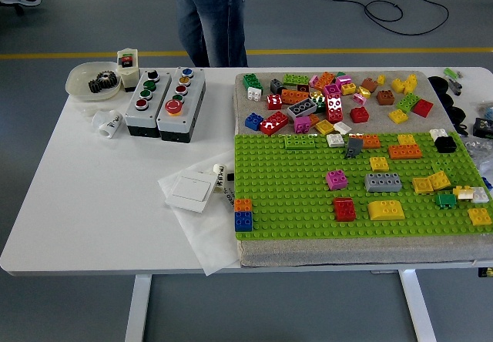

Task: Pick up the brick,pile it on top of brick,press brick,pick up the brick,pile it on top of brick,press brick

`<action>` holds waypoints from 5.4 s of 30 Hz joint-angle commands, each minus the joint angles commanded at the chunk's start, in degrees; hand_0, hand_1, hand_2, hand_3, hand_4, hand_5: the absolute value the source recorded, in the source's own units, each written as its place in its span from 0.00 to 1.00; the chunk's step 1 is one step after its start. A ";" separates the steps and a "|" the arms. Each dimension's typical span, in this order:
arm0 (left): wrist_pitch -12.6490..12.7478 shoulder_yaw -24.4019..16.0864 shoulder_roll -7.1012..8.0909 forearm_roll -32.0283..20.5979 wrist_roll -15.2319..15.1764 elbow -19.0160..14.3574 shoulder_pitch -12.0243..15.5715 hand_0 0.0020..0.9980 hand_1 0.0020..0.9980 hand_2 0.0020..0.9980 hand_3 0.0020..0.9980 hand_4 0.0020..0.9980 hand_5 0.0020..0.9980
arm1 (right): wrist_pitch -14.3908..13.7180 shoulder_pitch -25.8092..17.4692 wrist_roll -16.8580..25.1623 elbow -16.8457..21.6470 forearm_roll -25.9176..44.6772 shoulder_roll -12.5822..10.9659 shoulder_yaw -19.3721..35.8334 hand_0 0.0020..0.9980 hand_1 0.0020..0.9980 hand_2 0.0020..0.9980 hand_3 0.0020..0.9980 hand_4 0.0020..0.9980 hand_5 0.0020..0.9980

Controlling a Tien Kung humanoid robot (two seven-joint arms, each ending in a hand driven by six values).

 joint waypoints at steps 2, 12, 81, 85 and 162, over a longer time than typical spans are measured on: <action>-0.08 -0.14 0.05 0.29 0.02 0.00 0.03 0.78 0.81 0.86 0.63 0.67 0.68 | 0.00 -0.07 0.07 0.00 0.03 0.14 0.22 0.85 0.79 0.80 0.80 1.00 0.93; -0.06 -0.12 0.07 0.26 0.05 0.00 -0.30 0.78 0.81 0.86 0.63 0.67 0.68 | 0.08 0.11 0.13 -0.09 0.03 0.26 0.48 0.85 0.79 0.80 0.80 1.00 0.93; 0.14 0.25 -0.13 -0.63 0.15 0.00 -0.57 0.78 0.80 0.85 0.63 0.67 0.68 | 0.37 0.39 0.02 0.12 -0.05 0.24 0.34 0.84 0.79 0.80 0.80 1.00 0.93; 0.16 -0.21 -0.05 -0.13 0.04 0.00 -0.62 0.78 0.80 0.85 0.63 0.67 0.68 | 0.33 0.54 -0.07 0.08 -0.12 0.19 0.34 0.84 0.79 0.80 0.80 1.00 0.93; 0.50 -6.16 -0.62 5.05 0.27 0.00 -3.88 0.77 0.80 0.85 0.62 0.67 0.68 | -0.26 3.91 0.41 0.65 0.17 -0.14 -0.37 0.84 0.79 0.80 0.80 1.00 0.93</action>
